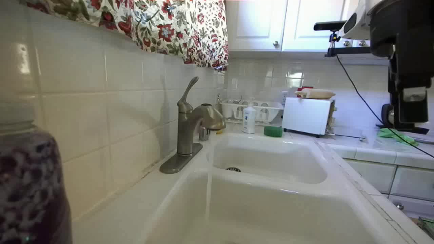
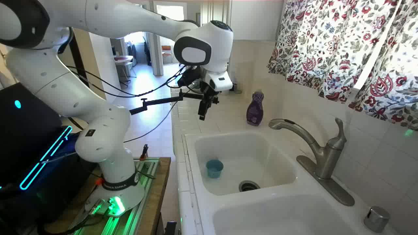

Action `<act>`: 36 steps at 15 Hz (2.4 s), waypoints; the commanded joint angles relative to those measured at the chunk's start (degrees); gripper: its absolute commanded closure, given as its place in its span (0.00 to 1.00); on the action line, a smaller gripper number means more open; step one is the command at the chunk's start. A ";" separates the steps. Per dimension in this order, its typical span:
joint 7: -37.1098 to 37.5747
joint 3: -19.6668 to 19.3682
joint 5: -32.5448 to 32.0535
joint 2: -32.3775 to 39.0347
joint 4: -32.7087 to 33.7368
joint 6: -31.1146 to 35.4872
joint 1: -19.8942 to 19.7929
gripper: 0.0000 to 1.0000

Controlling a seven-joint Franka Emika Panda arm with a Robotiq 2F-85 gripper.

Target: Move the faucet head to the right

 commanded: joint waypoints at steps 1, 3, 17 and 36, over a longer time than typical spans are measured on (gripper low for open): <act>-0.38 0.73 0.37 -0.04 0.13 -0.28 -0.92 0.00; -0.38 0.73 0.37 -0.04 0.13 -0.28 -0.92 0.00; 13.76 7.35 -20.76 29.07 27.26 12.36 -4.64 0.34; 25.22 -2.49 -35.79 52.70 56.37 8.07 8.17 1.00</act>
